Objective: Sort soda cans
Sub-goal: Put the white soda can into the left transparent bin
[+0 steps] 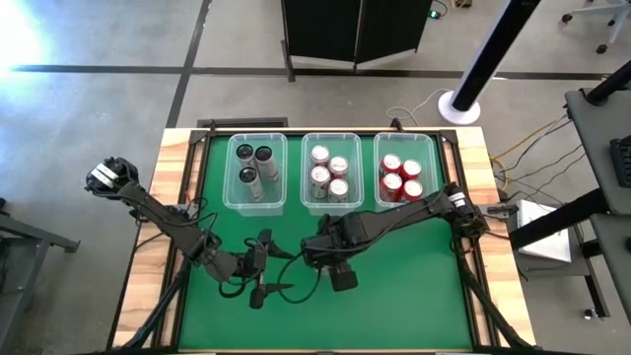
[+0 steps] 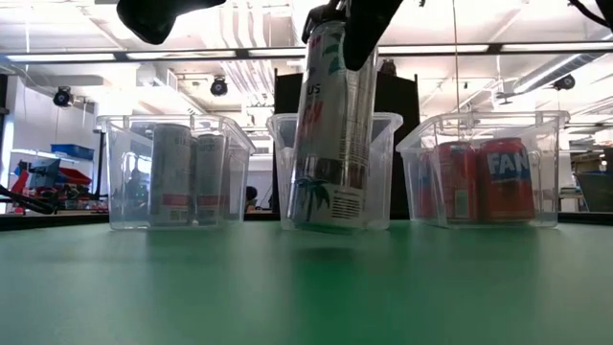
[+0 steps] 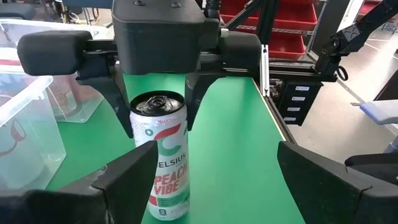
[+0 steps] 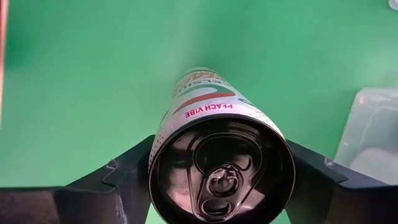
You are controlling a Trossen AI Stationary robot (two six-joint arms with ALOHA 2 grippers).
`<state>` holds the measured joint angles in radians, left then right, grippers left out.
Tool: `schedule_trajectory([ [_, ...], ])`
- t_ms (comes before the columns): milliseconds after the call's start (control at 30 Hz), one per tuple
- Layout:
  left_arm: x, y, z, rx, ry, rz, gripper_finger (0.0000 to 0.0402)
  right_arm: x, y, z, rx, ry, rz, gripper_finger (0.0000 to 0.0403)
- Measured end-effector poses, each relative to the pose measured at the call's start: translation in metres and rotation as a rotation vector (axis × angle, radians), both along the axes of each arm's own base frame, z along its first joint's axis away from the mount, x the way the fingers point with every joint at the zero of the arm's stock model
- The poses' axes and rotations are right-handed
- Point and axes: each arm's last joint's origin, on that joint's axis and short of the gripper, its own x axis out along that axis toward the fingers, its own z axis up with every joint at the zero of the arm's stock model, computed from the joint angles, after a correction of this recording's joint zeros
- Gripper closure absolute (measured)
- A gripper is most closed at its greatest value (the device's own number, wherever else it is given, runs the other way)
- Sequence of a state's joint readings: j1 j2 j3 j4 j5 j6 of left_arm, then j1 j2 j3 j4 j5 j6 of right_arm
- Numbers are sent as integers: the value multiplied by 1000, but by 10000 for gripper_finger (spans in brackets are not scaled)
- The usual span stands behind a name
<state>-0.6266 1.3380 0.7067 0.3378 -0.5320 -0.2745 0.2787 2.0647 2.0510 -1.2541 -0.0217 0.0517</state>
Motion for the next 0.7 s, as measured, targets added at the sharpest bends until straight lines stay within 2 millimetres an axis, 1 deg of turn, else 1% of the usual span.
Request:
schedule_trajectory([
  [133,0,0,0,2,0,0,86,1,1,0,15,-11,4,115],
  [233,0,0,0,0,1,-1,86,2,1,1,17,-15,3,106],
  [533,0,0,0,0,1,-2,86,5,2,-1,26,-50,5,129],
  [700,0,0,0,0,1,-2,86,4,3,1,27,-52,6,123],
])
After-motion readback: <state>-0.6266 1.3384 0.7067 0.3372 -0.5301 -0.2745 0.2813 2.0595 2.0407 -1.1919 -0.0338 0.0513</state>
